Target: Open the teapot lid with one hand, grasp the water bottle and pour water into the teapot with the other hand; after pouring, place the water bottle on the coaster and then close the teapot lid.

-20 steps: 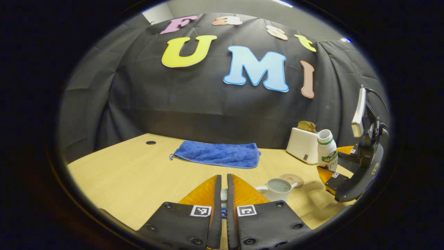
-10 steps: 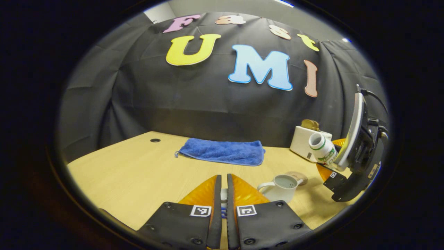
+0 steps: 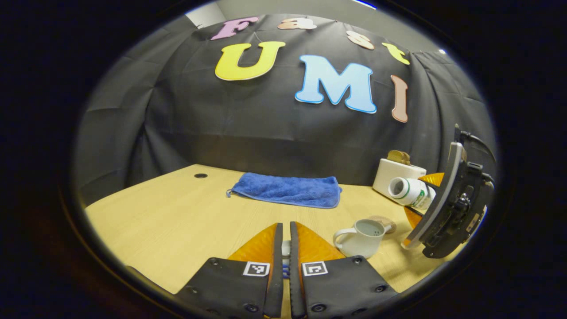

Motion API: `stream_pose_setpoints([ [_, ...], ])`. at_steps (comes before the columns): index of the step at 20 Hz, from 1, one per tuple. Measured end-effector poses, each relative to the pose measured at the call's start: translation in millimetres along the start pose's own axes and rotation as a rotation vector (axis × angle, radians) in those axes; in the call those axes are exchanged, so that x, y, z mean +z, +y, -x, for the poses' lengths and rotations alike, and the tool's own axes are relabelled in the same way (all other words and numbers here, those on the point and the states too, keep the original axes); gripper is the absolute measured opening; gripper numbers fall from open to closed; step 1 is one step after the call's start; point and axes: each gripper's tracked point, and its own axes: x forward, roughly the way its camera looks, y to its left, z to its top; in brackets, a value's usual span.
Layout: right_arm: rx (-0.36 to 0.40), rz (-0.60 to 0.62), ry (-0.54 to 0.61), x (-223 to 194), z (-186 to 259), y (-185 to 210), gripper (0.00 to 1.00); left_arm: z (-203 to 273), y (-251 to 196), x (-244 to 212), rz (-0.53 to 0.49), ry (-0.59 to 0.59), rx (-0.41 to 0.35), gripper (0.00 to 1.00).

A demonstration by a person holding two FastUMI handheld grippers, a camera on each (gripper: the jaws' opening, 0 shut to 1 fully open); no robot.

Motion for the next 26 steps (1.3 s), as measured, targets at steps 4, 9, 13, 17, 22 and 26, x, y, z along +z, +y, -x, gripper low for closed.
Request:
stream_pose_setpoints([
  [4, -0.017, 0.081, -0.01, 2, -2, -2, 0.8, 1, 3, -1, -0.003, 0.003, 0.005, 0.13],
  [9, -0.031, 0.159, -0.03, 2, -2, -5, 0.8, 2, 5, -3, -0.001, 0.007, 0.007, 0.13],
  [13, -0.051, 0.216, -0.051, 6, 1, -8, 0.79, 3, 6, -4, -0.005, 0.011, 0.008, 0.13],
  [17, -0.058, 0.252, -0.066, 7, 0, -12, 0.8, 4, 7, -5, -0.005, 0.014, 0.01, 0.13],
  [22, -0.072, 0.29, -0.081, 9, -1, -15, 0.79, 5, 7, -5, -0.007, 0.015, 0.009, 0.13],
  [26, -0.081, 0.321, -0.095, 13, 0, -19, 0.79, 3, 7, -6, -0.007, 0.018, 0.008, 0.13],
])
